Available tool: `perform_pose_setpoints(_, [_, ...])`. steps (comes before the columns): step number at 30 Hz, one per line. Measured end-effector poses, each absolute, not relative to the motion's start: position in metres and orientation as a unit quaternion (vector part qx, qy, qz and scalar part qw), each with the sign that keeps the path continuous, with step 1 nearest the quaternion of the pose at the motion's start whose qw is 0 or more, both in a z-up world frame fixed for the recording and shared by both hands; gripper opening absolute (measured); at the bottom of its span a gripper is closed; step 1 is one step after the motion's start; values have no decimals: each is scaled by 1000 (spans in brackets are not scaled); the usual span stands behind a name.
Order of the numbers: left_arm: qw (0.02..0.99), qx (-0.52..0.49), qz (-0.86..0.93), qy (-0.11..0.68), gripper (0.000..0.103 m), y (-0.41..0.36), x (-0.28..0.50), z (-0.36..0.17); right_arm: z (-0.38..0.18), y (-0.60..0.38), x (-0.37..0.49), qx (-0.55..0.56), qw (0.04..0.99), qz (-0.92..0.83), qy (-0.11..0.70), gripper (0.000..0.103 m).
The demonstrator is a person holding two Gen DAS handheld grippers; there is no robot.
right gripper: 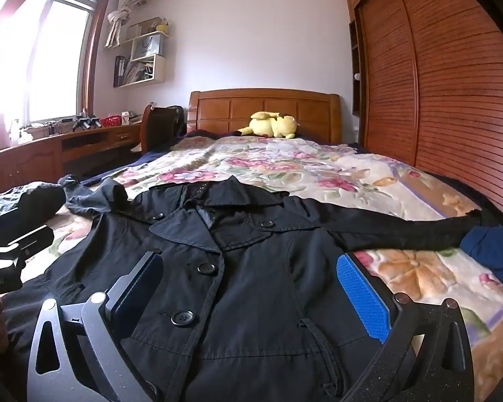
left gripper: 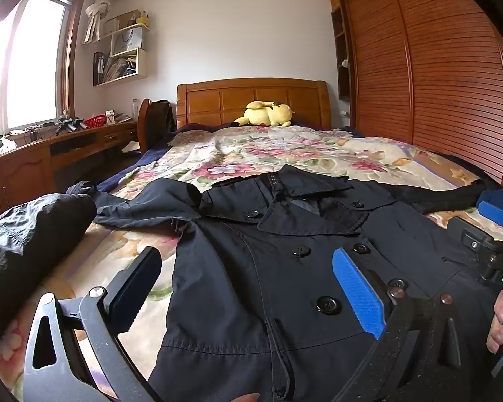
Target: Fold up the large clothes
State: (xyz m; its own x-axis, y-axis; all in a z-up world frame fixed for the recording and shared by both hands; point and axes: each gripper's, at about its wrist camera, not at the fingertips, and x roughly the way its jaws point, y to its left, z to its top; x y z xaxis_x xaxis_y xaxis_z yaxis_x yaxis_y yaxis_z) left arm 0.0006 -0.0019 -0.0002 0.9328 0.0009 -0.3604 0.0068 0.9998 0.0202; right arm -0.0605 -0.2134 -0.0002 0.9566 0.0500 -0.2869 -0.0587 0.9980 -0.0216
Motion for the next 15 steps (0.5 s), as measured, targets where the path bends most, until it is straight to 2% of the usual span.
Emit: perform_pose_setpoints(15, [984, 13, 0, 179, 102, 3, -1, 1, 0, -213, -58, -10, 989, 28, 147, 103])
